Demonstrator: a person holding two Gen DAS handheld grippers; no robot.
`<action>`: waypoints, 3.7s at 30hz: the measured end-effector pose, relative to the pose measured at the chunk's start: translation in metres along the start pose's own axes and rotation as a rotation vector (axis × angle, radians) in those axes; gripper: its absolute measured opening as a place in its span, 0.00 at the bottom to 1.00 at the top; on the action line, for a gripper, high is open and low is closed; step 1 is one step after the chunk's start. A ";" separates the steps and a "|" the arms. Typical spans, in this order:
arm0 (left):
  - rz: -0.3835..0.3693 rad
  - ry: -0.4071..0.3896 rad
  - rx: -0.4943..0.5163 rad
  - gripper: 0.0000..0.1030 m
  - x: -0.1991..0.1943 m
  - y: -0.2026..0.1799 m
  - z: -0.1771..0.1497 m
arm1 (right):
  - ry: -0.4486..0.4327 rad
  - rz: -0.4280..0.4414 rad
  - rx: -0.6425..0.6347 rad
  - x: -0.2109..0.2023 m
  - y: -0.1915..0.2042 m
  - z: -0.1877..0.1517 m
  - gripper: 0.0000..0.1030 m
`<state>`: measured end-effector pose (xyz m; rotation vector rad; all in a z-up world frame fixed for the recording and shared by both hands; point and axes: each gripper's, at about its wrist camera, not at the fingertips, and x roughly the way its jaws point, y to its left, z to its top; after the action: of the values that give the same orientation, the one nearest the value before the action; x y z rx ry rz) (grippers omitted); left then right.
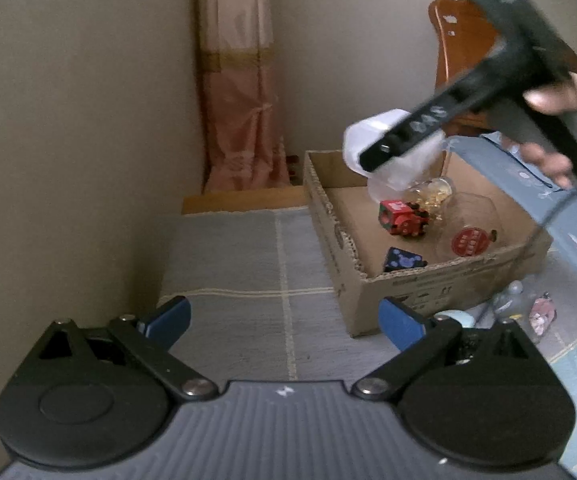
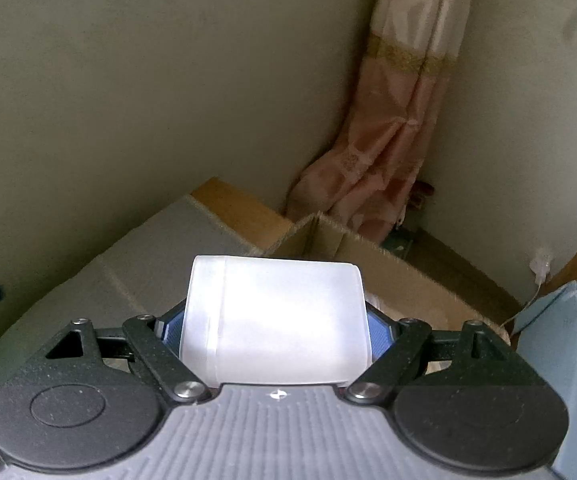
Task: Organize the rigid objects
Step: 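Carry the white container and black train into the box and open both tools, then move both tools back toward the remaining items on the bed, then close the left tool on the correction tape while the right tool grasps the pink keychain jar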
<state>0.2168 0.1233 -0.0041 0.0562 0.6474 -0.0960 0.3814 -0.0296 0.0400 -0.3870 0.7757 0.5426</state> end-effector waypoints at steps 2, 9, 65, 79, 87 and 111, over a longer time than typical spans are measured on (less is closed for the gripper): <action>0.002 -0.002 0.006 0.97 0.000 -0.001 -0.003 | 0.008 -0.014 0.002 0.012 -0.001 0.004 0.89; -0.002 0.006 0.014 0.98 -0.003 -0.004 -0.010 | 0.005 -0.055 0.026 0.007 -0.001 -0.005 1.00; -0.043 0.161 0.091 0.99 0.056 -0.110 -0.008 | 0.072 -0.269 0.462 -0.062 0.000 -0.278 1.00; -0.176 0.224 0.166 0.99 0.040 -0.125 -0.034 | 0.057 -0.261 0.460 -0.059 -0.010 -0.280 1.00; -0.248 0.268 0.218 0.99 0.060 -0.145 -0.046 | 0.050 -0.257 0.452 -0.061 -0.010 -0.283 1.00; -0.154 0.294 0.055 0.99 0.044 -0.089 -0.057 | -0.044 -0.207 0.365 -0.058 -0.001 -0.265 0.83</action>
<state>0.2083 0.0366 -0.0781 0.0740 0.9427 -0.2579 0.2011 -0.1852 -0.0906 -0.1140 0.7636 0.2078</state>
